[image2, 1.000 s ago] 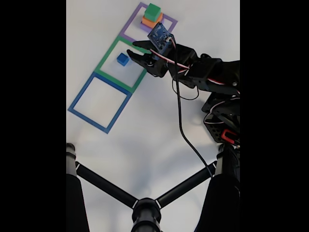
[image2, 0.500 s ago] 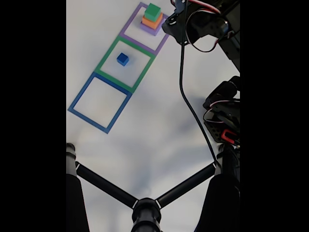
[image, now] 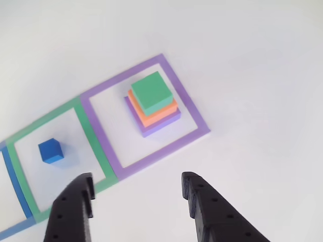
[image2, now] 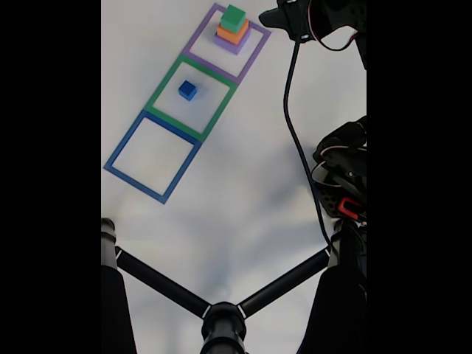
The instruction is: Tower of hanoi
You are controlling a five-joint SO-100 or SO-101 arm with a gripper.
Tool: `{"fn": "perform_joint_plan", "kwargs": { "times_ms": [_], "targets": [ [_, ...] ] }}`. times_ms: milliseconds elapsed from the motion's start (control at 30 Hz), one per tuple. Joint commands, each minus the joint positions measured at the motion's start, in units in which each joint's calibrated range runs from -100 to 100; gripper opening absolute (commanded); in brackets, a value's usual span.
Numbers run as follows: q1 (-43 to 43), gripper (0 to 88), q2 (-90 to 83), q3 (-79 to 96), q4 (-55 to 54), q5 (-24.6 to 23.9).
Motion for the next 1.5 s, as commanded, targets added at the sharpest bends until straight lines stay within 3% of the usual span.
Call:
{"fn": "perform_joint_plan", "kwargs": {
  "times_ms": [0, 333, 667, 1067, 1467],
  "targets": [
    [3.7, 33.0, -1.8, 7.4, -9.2, 0.0],
    [6.9, 34.3, -1.0, 32.9, -44.1, 0.0],
    [6.3, 32.8, 10.5, 46.1, -75.1, 0.0],
    [3.4, 33.8, 21.7, 53.4, -96.3, 0.0],
    [2.1, 33.5, 31.3, 50.7, -104.0, 0.0]
  ]
}}
